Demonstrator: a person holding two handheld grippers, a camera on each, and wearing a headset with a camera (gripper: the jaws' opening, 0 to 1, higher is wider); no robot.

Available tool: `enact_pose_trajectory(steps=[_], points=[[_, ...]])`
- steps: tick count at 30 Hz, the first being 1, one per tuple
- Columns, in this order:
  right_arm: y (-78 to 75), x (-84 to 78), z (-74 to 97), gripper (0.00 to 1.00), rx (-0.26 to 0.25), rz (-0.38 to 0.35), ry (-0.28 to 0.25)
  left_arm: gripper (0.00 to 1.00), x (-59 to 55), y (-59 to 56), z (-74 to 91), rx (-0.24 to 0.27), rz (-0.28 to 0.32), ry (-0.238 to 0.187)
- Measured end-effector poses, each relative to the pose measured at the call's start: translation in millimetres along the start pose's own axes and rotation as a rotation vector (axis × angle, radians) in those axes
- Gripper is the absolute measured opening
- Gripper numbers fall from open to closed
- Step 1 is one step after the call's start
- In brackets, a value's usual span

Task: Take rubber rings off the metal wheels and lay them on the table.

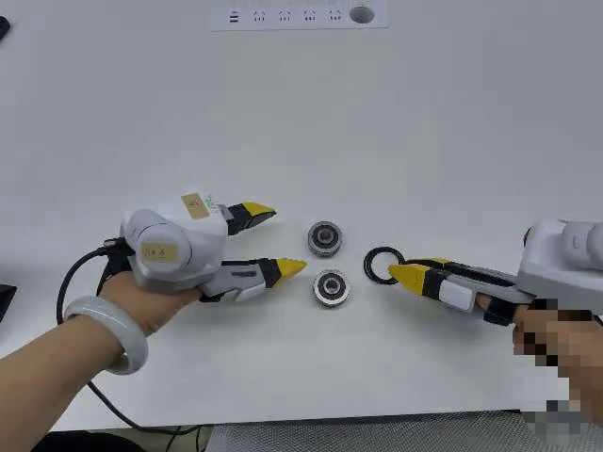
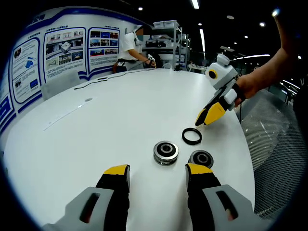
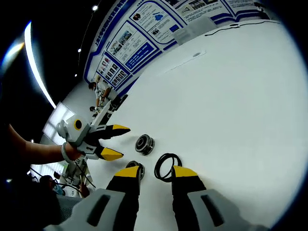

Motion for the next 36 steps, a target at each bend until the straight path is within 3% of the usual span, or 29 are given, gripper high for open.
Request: enact_pose_trajectory(steps=[6, 19, 29, 36], points=[[6.9, 4.9, 0.5, 0.44, 0.036, 0.077, -0.033, 0.5, 0.4, -1.0, 5.5, -0.008, 0.011, -0.01], [8.9, 1.0, 7.1, 0.57, 0.043, 0.241, 0.021, 0.52, 0.1, -9.6, 25.7, -0.015, 0.035, -0.03], [15.8, -4.4, 15.1, 0.64, 0.039, 0.345, 0.05, 0.56, 0.6, -22.2, 45.4, 0.021, 0.051, -0.043], [18.7, -5.9, 22.3, 0.65, 0.026, 0.374, 0.058, 0.57, 1.5, -29.5, 57.7, 0.06, 0.071, -0.058]])
Point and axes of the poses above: the centre of the closed fingertips' face, and the gripper's own axes: z roughly backward along the fingers, y roughly to its left, x roughly out of its top, the point moved 8 cm from there along z, roughly backward along the fingers, and after that the axes turned 14 degrees about -y, right-handed, at the moved point
